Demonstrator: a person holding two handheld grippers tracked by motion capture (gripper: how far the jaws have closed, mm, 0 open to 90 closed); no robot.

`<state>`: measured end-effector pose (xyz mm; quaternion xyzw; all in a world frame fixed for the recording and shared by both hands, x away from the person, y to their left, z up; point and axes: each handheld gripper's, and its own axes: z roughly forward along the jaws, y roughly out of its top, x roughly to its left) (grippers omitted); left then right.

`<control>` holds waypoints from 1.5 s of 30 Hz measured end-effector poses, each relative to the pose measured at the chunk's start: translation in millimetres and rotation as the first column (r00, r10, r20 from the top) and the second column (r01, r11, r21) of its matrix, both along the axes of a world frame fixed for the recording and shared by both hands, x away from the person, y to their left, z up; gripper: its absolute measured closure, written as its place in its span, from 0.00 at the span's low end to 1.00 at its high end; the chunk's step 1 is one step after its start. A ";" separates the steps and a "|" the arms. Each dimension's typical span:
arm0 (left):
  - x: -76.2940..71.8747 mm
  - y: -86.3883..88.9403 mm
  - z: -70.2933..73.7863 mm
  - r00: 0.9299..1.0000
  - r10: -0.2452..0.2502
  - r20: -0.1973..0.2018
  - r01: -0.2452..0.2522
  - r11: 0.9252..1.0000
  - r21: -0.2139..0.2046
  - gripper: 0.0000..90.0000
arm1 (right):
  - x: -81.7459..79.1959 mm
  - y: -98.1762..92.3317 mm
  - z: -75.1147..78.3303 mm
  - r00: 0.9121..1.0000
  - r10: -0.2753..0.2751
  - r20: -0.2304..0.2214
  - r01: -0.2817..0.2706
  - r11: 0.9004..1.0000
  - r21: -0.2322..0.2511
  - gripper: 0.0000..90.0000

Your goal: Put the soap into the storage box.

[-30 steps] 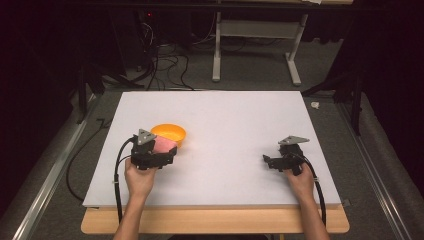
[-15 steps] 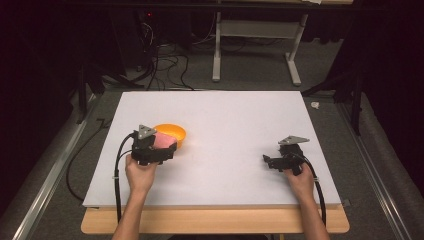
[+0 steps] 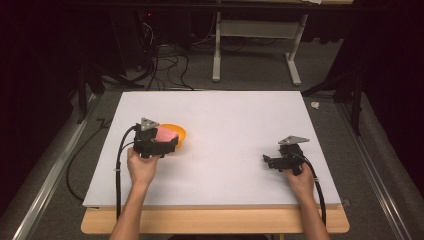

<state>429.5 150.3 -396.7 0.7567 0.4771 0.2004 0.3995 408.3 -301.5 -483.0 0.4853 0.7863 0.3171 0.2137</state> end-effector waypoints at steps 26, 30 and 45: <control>37.7 -6.3 -8.2 0.994 0.085 -0.070 -0.082 0.996 0.038 0.15 | -0.3 0.3 0.1 1.000 -0.001 -0.001 0.001 1.000 -0.001 0.19; 42.1 -6.7 -12.1 0.992 0.095 -0.086 -0.091 0.995 0.040 0.15 | -0.3 0.3 0.1 1.000 -0.002 -0.001 0.002 1.000 -0.001 0.19; 54.3 -10.7 -25.8 0.984 0.133 -0.118 -0.125 0.990 0.068 0.15 | -0.4 0.4 0.1 1.000 -0.002 -0.001 0.002 1.000 -0.001 0.19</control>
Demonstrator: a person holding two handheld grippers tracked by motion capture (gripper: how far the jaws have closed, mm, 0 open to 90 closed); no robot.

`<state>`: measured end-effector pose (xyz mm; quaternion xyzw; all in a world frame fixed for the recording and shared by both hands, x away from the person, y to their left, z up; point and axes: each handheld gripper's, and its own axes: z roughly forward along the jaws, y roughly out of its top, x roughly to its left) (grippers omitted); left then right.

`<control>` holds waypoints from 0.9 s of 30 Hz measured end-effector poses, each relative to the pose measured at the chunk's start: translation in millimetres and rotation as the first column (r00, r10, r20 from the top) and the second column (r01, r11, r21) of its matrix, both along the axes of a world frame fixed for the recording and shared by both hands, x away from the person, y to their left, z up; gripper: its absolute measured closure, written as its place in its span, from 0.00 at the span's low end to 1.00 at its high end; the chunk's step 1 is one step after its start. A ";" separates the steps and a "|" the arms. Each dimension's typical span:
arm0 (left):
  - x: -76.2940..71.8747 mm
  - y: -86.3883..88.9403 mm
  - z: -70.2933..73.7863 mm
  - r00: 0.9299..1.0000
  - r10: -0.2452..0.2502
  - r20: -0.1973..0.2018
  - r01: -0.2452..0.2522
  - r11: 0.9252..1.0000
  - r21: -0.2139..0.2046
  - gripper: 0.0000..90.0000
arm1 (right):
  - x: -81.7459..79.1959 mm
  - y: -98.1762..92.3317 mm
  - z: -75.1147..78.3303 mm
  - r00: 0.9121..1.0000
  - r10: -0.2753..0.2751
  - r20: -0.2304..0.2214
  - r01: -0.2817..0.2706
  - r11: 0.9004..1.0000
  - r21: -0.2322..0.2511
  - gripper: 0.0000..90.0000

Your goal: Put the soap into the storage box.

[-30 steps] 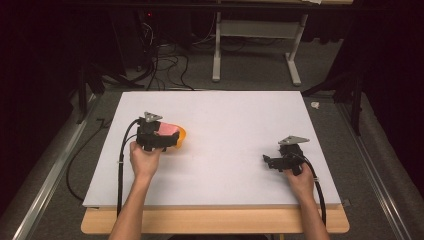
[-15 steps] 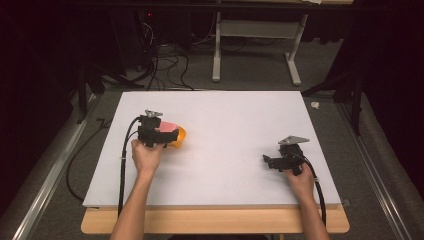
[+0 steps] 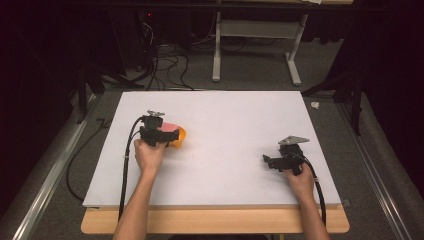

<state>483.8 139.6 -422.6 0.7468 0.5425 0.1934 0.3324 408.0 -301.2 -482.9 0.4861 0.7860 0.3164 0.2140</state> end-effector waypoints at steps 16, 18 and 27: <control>6.6 -5.5 -10.6 1.000 0.010 -0.022 -0.010 1.000 0.019 0.15 | 0.0 0.0 0.0 1.000 0.000 0.000 0.000 1.000 0.000 0.19; 7.1 -5.4 -11.3 1.000 0.010 -0.024 -0.009 1.000 0.021 0.15 | 0.0 0.0 0.0 1.000 0.000 0.000 0.000 1.000 0.000 0.19; 9.5 -6.9 -15.8 0.999 0.008 -0.032 -0.008 1.000 0.023 0.15 | 0.2 -0.2 -0.1 1.000 0.001 0.001 -0.001 1.000 0.001 0.19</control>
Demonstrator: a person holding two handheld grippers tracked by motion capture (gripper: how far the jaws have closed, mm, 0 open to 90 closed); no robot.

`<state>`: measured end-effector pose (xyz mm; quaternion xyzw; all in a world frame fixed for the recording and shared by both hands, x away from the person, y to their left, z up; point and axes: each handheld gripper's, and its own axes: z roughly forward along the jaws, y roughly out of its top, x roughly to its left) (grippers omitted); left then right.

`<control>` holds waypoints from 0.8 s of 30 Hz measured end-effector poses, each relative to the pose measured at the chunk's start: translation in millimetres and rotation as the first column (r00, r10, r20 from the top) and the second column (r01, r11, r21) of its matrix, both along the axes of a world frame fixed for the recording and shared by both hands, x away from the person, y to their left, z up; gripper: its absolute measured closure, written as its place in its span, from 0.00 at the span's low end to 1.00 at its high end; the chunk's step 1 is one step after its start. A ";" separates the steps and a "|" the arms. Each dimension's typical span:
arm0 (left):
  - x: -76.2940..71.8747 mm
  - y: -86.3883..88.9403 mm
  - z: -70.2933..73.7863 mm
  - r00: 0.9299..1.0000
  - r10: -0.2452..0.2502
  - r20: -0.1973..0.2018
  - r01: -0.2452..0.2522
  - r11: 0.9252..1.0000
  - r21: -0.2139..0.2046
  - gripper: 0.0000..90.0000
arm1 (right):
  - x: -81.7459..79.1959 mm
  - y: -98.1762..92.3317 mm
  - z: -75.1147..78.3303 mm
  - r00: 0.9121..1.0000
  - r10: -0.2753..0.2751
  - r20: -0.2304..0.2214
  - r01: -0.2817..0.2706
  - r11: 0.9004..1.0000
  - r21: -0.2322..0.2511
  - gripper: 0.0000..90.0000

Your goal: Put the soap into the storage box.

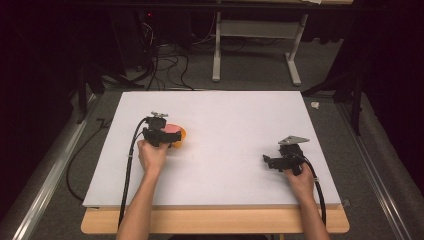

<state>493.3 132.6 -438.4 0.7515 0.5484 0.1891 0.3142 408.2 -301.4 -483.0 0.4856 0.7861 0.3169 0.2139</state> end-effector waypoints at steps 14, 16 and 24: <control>3.0 -3.7 -8.1 1.000 -0.004 -0.027 0.004 1.000 0.025 0.15 | 0.1 -0.1 0.0 1.000 0.001 0.000 -0.001 1.000 0.000 0.19; 3.3 -4.5 -8.9 1.000 0.001 -0.029 0.000 0.999 0.035 0.15 | 0.1 0.0 0.0 1.000 0.001 0.000 -0.001 1.000 0.001 0.19; 0.7 -4.1 -4.0 1.000 0.008 0.017 -0.009 0.999 0.031 0.14 | 0.0 0.0 0.0 1.000 0.000 0.000 0.000 1.000 0.000 0.19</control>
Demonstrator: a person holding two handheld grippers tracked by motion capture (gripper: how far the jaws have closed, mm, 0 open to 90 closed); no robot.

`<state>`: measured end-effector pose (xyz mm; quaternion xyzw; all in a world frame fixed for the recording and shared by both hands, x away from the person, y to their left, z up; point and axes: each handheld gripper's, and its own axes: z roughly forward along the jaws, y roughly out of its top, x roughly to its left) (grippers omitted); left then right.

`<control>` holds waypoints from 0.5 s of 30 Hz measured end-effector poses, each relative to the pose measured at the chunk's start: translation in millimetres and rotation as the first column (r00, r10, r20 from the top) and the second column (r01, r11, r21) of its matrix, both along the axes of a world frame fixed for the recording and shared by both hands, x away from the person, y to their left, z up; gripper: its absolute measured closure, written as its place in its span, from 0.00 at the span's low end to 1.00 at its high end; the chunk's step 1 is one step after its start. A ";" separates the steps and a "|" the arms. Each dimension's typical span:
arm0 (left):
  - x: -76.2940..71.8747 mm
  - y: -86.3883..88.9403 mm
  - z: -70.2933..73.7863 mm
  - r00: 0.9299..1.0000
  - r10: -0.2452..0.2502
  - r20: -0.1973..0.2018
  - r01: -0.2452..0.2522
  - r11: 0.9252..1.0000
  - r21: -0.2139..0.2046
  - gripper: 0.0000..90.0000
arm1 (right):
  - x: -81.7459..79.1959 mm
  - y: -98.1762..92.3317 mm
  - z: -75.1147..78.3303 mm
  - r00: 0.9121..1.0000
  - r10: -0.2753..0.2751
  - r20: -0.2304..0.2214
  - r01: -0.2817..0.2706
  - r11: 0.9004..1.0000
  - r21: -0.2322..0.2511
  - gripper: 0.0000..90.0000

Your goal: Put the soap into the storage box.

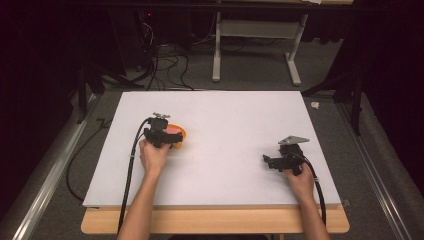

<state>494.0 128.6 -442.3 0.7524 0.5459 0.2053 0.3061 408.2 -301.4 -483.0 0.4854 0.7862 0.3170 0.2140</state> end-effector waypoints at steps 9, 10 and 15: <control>-9.1 1.7 11.3 0.998 -0.026 0.051 0.027 1.000 -0.012 0.12 | -0.1 0.1 0.0 1.000 0.001 0.000 -0.001 1.000 0.001 0.19; -10.7 1.6 13.2 0.998 -0.030 0.061 0.031 0.999 -0.012 0.12 | -0.1 0.2 0.1 1.000 -0.002 -0.002 0.002 1.000 0.002 0.19; -18.8 2.6 23.2 0.995 -0.049 0.090 0.052 0.998 -0.035 0.14 | -0.2 0.2 0.1 1.000 -0.002 -0.002 0.002 1.000 0.001 0.19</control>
